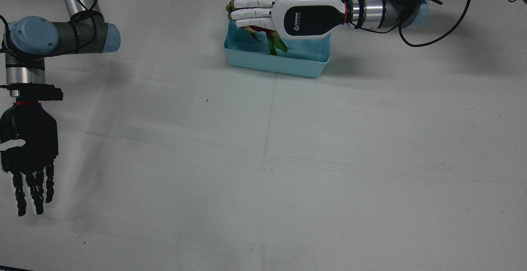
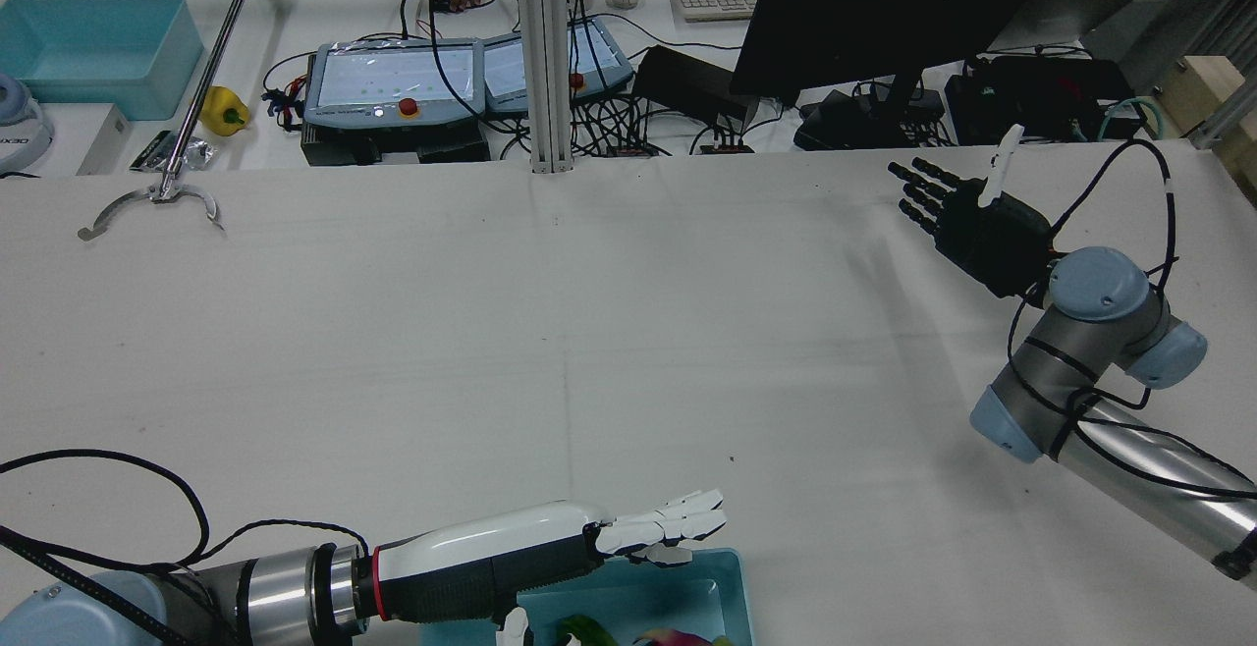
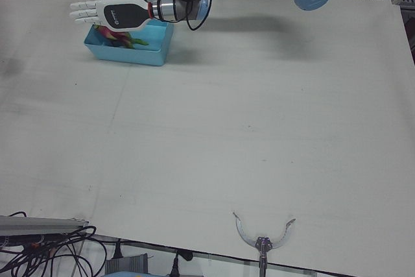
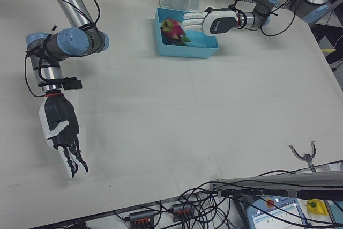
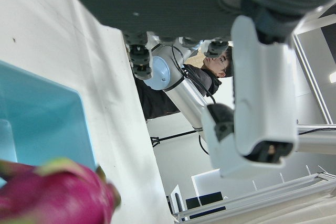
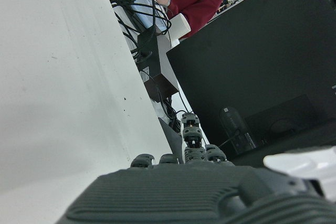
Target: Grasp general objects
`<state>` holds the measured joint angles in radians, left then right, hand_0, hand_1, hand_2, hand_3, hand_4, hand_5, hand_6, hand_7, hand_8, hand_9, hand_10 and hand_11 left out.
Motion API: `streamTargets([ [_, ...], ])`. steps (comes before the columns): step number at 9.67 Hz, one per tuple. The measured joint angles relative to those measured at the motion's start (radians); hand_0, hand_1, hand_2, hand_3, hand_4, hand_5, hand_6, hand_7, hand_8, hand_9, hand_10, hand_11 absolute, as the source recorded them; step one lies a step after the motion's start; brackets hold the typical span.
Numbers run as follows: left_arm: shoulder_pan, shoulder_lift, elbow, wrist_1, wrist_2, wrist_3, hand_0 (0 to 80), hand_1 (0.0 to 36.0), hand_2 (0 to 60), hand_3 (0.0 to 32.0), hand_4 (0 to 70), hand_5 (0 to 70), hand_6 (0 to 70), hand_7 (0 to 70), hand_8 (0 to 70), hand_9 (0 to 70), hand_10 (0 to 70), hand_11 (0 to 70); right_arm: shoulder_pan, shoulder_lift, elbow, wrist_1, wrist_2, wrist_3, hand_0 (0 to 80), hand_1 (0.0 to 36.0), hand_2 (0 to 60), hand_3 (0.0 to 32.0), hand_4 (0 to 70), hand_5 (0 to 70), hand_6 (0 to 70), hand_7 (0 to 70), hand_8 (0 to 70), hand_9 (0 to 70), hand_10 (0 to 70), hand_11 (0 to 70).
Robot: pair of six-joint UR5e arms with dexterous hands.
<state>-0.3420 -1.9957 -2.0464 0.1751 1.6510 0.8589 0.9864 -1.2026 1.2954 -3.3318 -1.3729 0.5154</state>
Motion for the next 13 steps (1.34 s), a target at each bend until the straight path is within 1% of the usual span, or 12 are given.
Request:
streamTargets([
  [1,0.0,0.0,0.0,0.0,0.0,0.0,72.6,36.0,57.8,11.6,0.0,0.0,0.0,0.0,0.0,0.0,0.0,1.3,0.0,0.0,0.0,0.0,0.0,0.0,0.0,0.0,0.0,0.0,0.0,0.0,0.0,0.0,0.0,0.0,0.0,0.0],
  [2,-0.001,0.0,0.0,0.0,0.001,0.0,77.5,36.0,60.0,9.4,1.1,0.0,0.0,0.0,0.0,0.0,0.0,0.0,0.0,0.0,0.0,0.0,0.0,0.0,0.0,0.0,0.0,0.0,0.0,0.0,0.0,0.0,0.0,0.0,0.0,0.0],
  [3,-0.002,0.0,0.0,0.0,0.001,0.0,80.0,36.0,60.0,12.2,0.3,0.0,0.0,0.0,0.0,0.0,0.0,0.0,0.0,0.0,0.0,0.0,0.0,0.0,0.0,0.0,0.0,0.0,0.0,0.0,0.0,0.0,0.0,0.0,0.0,0.0],
  [4,-0.005,0.001,0.0,0.001,0.001,-0.001,80.0,36.0,60.0,7.4,0.0,0.0,0.0,0.0,0.0,0.0,0.0,0.0,0.0,0.0,0.001,0.0,0.0,0.0,0.0,0.0,0.0,0.0,0.0,0.0,0.0,0.0,0.0,0.0,0.0,0.0],
  [5,-0.012,0.004,0.0,0.002,0.001,-0.001,80.0,36.0,60.0,7.0,0.0,0.0,0.0,0.0,0.0,0.0,0.0,0.0,0.0,0.0,0.001,0.0,0.0,0.0,0.0,0.0,0.0,0.0,0.0,0.0,0.0,0.0,0.0,0.0,0.0,0.0],
  [6,-0.018,0.012,0.002,0.004,0.0,-0.001,80.0,36.0,60.0,15.0,0.0,0.0,0.0,0.0,0.0,0.0,0.0,0.0,0.0,0.0,0.0,0.0,0.0,0.0,0.0,0.0,0.0,0.0,0.0,0.0,0.0,0.0,0.0,0.0,0.0,0.0],
  [7,-0.025,0.03,0.002,0.002,-0.002,0.0,80.0,36.0,60.0,17.6,0.0,0.0,0.0,0.0,0.0,0.0,0.0,0.0,0.0,0.0,0.0,0.0,0.0,0.0,0.0,0.0,0.0,0.0,0.0,0.0,0.0,0.0,0.0,0.0,0.0,0.0],
  [8,-0.041,0.061,0.004,-0.012,-0.005,0.0,80.0,36.0,60.0,18.2,0.0,0.0,0.0,0.0,0.0,0.0,0.0,0.0,0.0,0.0,0.0,0.0,0.0,0.0,0.0,0.0,0.0,0.0,0.0,0.0,0.0,0.0,0.0,0.0,0.0,0.0],
  [9,-0.072,0.113,0.008,-0.047,-0.018,0.0,80.0,36.0,60.0,18.4,0.0,0.0,0.0,0.0,0.0,0.0,0.0,0.0,0.0,0.0,0.0,0.0,0.0,0.0,0.0,0.0,0.0,0.0,0.0,0.0,0.0,0.0,0.0,0.0,0.0,0.0],
  [11,-0.169,0.268,0.031,-0.18,-0.062,-0.008,80.0,36.0,60.0,18.2,0.0,0.0,0.0,0.0,0.0,0.0,0.0,0.0,0.0,0.0,0.0,0.0,0.0,0.0,0.0,0.0,0.0,0.0,0.0,0.0,0.0,0.0,0.0,0.0,0.0,0.0],
  [12,-0.225,0.334,0.051,-0.235,-0.083,-0.011,80.0,36.0,60.0,18.6,0.0,0.0,0.0,0.0,0.0,0.0,0.0,0.0,0.0,0.0,0.001,0.0,0.0,0.0,0.0,0.0,0.0,0.0,0.0,0.0,0.0,0.0,0.0,0.0,0.0,0.0],
  [13,-0.27,0.384,0.066,-0.266,-0.111,-0.012,80.0,36.0,60.0,20.6,0.0,0.0,0.0,0.0,0.0,0.0,0.0,0.0,0.0,0.0,0.001,0.0,0.0,0.0,0.0,0.0,0.0,0.0,0.0,0.0,0.0,0.0,0.0,0.0,0.0,0.0],
])
